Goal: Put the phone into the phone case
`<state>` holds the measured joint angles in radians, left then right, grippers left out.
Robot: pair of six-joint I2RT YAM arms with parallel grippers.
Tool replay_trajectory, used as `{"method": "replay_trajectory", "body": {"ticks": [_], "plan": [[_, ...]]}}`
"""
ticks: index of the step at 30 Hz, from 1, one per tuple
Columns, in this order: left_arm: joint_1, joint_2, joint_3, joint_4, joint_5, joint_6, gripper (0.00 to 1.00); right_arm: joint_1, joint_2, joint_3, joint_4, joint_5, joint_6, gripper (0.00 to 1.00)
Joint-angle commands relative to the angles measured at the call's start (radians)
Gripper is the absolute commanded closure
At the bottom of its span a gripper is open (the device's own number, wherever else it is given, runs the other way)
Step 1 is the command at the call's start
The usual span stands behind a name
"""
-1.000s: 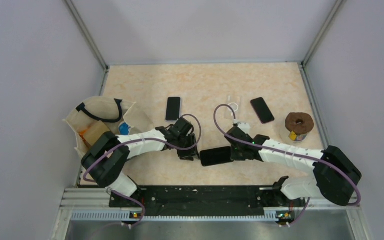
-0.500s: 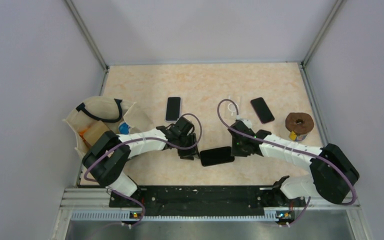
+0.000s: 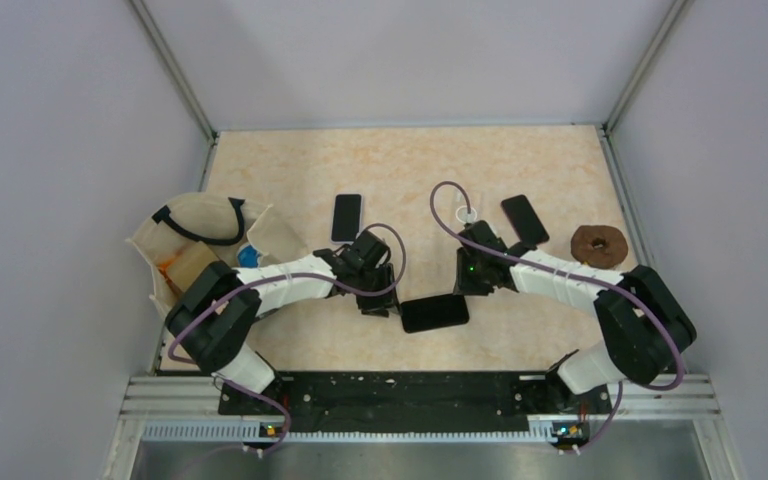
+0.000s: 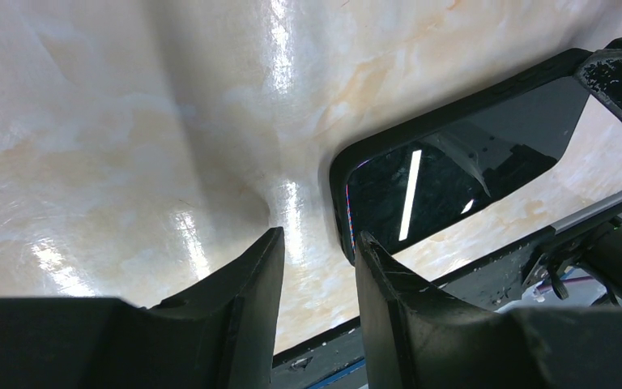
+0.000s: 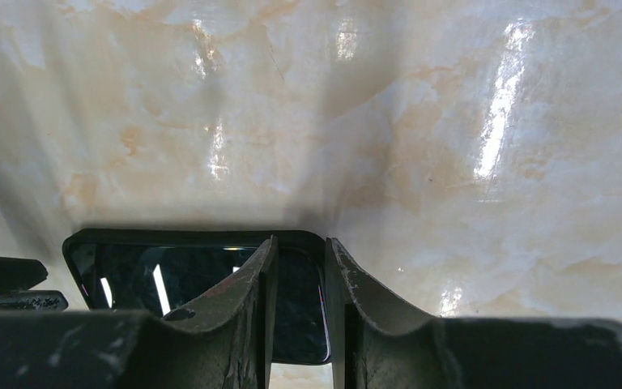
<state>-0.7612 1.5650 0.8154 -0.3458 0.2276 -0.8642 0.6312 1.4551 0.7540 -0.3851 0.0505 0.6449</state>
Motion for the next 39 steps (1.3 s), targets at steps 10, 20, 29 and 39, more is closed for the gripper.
{"method": "replay_trajectory", "body": {"ticks": [10,20,29,39], "plan": [[-0.004,0.02,0.036,-0.01,-0.008,0.02,0.57,-0.005,-0.082,-0.11,-0.06,-0.006,-0.015,0.68],[-0.005,0.032,0.042,-0.003,-0.004,0.02,0.57,-0.005,-0.071,-0.146,-0.023,-0.029,-0.003,0.68],[-0.004,0.037,0.043,-0.01,-0.007,0.027,0.57,-0.005,-0.064,-0.183,-0.003,-0.041,-0.005,0.7],[-0.005,0.024,0.037,-0.006,-0.009,0.025,0.57,0.002,-0.04,-0.214,0.007,-0.009,-0.003,0.73]]}}
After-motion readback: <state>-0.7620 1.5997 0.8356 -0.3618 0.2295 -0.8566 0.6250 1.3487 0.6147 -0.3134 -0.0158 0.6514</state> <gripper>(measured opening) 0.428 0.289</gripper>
